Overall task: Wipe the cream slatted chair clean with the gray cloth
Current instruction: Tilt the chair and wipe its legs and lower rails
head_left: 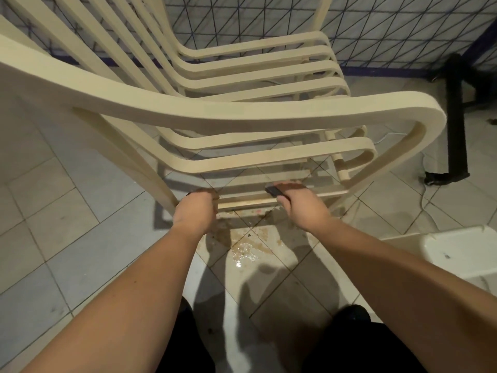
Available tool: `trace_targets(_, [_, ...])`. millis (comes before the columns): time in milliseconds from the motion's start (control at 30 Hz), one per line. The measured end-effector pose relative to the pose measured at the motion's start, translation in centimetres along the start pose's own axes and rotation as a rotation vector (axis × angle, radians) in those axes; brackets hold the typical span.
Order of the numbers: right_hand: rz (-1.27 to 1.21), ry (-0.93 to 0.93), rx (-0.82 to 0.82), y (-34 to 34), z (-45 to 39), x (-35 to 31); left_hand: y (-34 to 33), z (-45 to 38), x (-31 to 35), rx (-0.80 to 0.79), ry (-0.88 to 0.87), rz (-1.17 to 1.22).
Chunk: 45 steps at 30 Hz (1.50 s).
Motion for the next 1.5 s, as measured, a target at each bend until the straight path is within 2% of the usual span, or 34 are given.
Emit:
trace_targets(133, [-0.018,0.132,0.029,-1.2,1.0,-1.3,-0.3,-0.2,0.0,0.026,-0.022,0.015])
trace_targets(233, [0.030,0.383,-0.017,-1.1,3.2,-0.4,-0.4,-0.3,-0.1,0.031,-0.032,0.016])
trace_targets(267, [0.021,0.399,0.002,-0.8,3.7,0.4,-0.4,-0.2,-0.1,0.028,-0.028,0.010])
trace_targets(367, [-0.076,0.220,0.150,2.1,4.3,1.9,-0.6,0.2,0.1,0.044,-0.026,-0.016])
trace_targets(433, [-0.059,0.107,0.189,3.6,3.5,2.3,-0.6,0.4,0.3,0.057,-0.024,-0.027])
trace_targets(567, [-0.007,-0.057,0.090,2.6,1.1,1.8,-0.8,0.2,0.3,0.069,-0.020,-0.012])
trace_targets(633, [-0.059,-0.044,0.069,0.8,0.4,0.3,-1.0,0.0,0.2,0.072,-0.011,-0.002])
trace_targets(700, [-0.065,-0.013,-0.024,-1.3,-0.4,-1.6,-1.1,-0.1,0.0,0.075,-0.013,0.007])
trace_targets(767, [-0.016,0.039,-0.054,-3.1,-1.1,-3.4,-1.1,-0.3,-0.1,0.076,-0.026,0.011])
trace_targets(833, [-0.023,0.134,0.008,-3.6,-1.0,-4.6,-1.1,-0.4,-0.3,0.064,-0.031,0.002])
trace_targets(967, [0.135,0.575,0.004,-2.3,1.9,-2.6,-1.2,-0.6,-0.6,0.071,-0.049,0.012])
trace_targets(1000, [0.143,0.574,-0.002,-1.7,2.3,-1.0,-1.1,-0.5,-0.6,0.070,-0.054,0.022])
trace_targets(1033, [0.120,0.493,0.013,-0.8,2.7,0.4,-1.2,-0.6,-0.6,0.071,-0.061,0.031])
trace_targets(1167, [-0.036,0.022,0.269,2.3,2.8,3.7,-1.6,-0.8,-0.7,0.084,-0.068,0.015])
trace_targets(1233, [-0.051,-0.093,0.225,1.8,2.1,2.6,-1.5,-0.7,-0.6,0.078,-0.066,-0.008])
trace_targets(1333, [-0.121,-0.076,0.108,-1.5,1.2,-1.3,-1.4,-0.6,-0.4,0.065,-0.050,-0.029])
trace_targets(1500, [-0.069,0.257,0.023,-4.2,0.8,-5.6,-1.6,-0.9,-0.4,0.057,-0.050,-0.043])
Point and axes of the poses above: each hand's wrist, its own z-axis away from the middle knuckle, its own y-axis out of the back of the hand, x = y × z, the point moved 2 cm from there along -z, towards the middle knuckle, and after that the axes turned 4 degrees about x, right-handed, at the moved point
